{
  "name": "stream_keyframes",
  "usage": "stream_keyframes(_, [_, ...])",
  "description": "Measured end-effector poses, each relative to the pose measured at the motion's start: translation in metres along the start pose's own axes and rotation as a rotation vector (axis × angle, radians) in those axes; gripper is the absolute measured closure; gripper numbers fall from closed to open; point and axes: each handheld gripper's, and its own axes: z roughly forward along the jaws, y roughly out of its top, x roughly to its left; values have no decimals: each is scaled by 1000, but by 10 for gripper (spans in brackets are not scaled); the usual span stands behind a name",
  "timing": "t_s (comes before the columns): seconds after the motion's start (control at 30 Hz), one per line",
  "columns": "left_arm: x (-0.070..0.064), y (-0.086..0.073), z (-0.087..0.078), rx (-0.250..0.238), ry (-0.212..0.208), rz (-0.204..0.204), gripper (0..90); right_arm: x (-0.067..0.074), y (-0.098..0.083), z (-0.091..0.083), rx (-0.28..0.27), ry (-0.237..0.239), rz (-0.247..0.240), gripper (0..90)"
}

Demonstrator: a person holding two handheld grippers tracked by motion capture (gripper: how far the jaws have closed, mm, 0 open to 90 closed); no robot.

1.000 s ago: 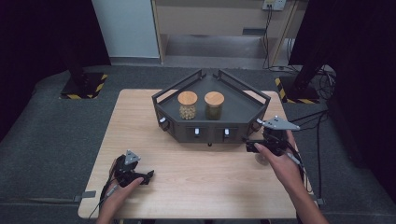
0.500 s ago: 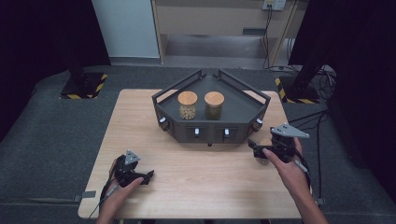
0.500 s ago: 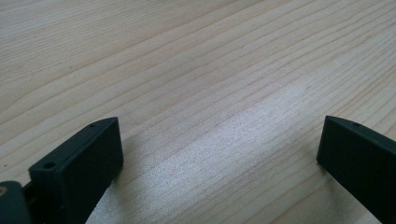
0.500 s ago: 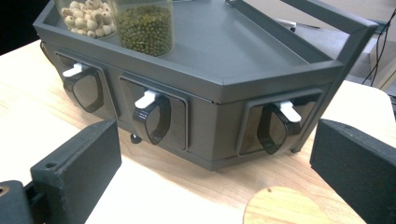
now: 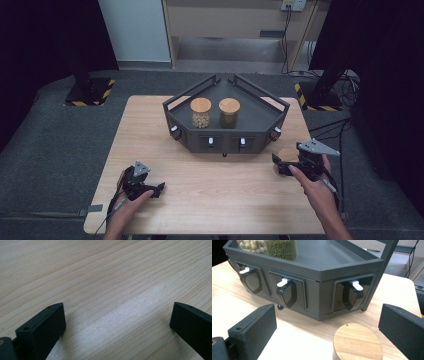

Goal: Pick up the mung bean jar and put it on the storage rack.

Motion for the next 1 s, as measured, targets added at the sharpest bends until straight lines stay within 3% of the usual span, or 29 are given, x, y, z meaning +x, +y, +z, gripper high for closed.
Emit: stream_keyframes(1.0, [0, 0, 0, 0, 0, 0, 0, -9, -28, -3, 27, -42, 39, 18])
